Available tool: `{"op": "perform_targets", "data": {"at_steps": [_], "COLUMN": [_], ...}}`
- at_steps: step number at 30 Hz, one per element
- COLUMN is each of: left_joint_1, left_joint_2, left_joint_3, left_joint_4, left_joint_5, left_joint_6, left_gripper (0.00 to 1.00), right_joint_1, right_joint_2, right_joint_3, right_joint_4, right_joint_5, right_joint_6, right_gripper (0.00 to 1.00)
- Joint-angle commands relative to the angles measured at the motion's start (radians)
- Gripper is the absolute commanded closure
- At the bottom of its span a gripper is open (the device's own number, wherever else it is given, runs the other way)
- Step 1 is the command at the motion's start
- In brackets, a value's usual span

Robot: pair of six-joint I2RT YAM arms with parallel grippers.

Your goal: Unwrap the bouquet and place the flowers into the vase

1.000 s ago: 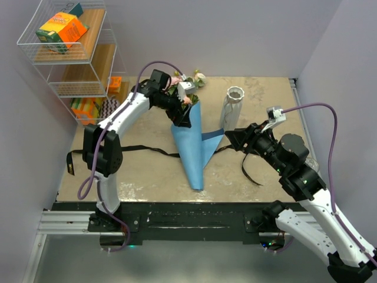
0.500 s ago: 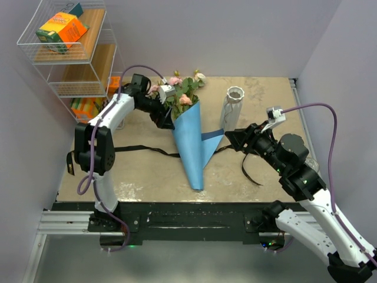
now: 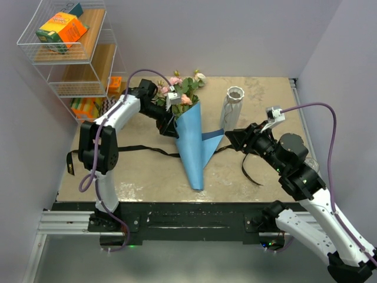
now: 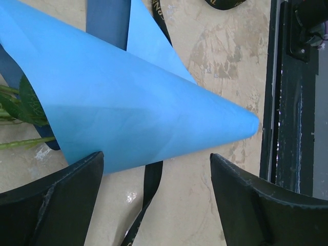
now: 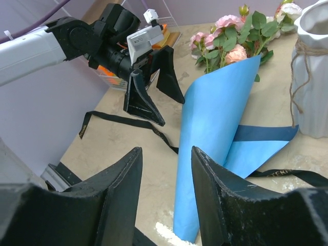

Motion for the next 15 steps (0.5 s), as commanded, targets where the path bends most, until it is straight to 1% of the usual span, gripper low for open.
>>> {"op": "perform_targets", "data": {"at_steps": [1, 5, 8, 15], "left_joint_1": [0.017, 0.063, 0.078, 0.074], "left_joint_2": [0.002, -0.009, 0.023, 0.095], "left_joint_3": [0.037, 0.037, 0.048, 0.065], "left_joint_4": [0.038, 0.082, 0.101, 0.088], "left_joint_5": [0.008, -0.017, -0.052, 0.005], "left_joint_6": [-0.008, -0.022, -0.025, -0.009], "left_gripper": [0.12, 0.11, 0.10, 0.10], "right_joint_1": [-0.002, -0.004, -0.004, -0.004], "right_joint_2": [-0.011, -0.014, -0.014, -0.019], "right_joint_3": [0.040, 0.035, 0.028, 0.017], "right_joint_4": [0.019, 0.021, 0.028, 0.031], "right_joint_5": [-0.021, -0.022, -0.025, -0.033], "right_joint_6": [0.002, 0.004, 0.009, 0.012], "right_gripper": [0.53, 0.54, 0.54, 0.54]}}
